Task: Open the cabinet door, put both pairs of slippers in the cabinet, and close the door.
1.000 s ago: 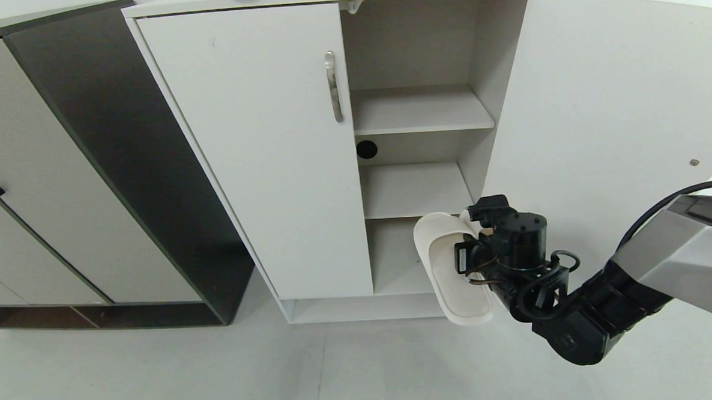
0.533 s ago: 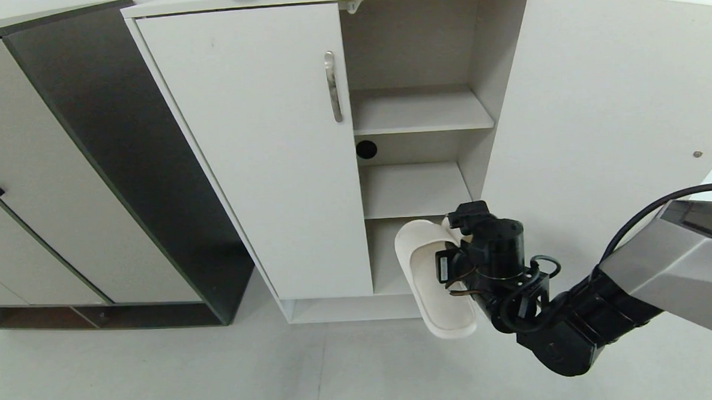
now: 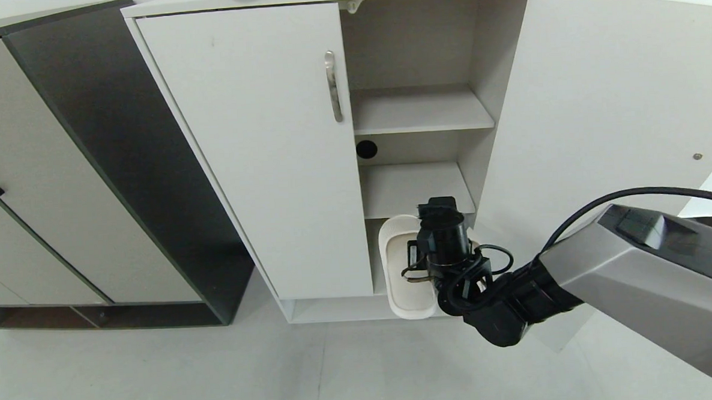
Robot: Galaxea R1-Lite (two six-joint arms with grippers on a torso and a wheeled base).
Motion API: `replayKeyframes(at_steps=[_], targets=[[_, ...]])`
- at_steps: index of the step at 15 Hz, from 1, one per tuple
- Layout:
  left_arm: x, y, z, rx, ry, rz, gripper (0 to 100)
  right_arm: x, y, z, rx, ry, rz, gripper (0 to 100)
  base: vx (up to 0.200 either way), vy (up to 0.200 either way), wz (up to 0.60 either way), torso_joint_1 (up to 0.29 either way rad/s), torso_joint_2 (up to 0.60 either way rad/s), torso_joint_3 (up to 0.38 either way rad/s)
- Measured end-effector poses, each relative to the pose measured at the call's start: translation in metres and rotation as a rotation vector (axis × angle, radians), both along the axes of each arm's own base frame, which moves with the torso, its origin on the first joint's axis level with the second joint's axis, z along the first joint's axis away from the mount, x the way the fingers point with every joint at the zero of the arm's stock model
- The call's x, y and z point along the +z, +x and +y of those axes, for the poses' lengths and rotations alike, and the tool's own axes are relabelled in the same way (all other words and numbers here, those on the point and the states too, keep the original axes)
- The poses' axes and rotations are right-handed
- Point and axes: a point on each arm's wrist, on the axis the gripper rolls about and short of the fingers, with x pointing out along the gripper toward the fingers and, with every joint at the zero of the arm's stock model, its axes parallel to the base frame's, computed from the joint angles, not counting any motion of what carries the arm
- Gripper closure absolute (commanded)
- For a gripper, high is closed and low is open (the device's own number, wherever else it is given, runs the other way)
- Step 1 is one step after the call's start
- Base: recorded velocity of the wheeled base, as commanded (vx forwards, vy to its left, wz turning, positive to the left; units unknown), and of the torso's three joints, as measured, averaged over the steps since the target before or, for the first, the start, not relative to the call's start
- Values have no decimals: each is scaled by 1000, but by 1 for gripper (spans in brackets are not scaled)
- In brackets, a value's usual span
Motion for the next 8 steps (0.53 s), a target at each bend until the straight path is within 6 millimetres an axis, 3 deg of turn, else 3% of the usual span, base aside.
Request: replayKeyframes(at_steps=[8], targets=[[0, 0, 0, 0, 0, 0, 100, -13, 8, 1, -8, 0, -34, 100, 200, 0, 0, 2, 3, 2]])
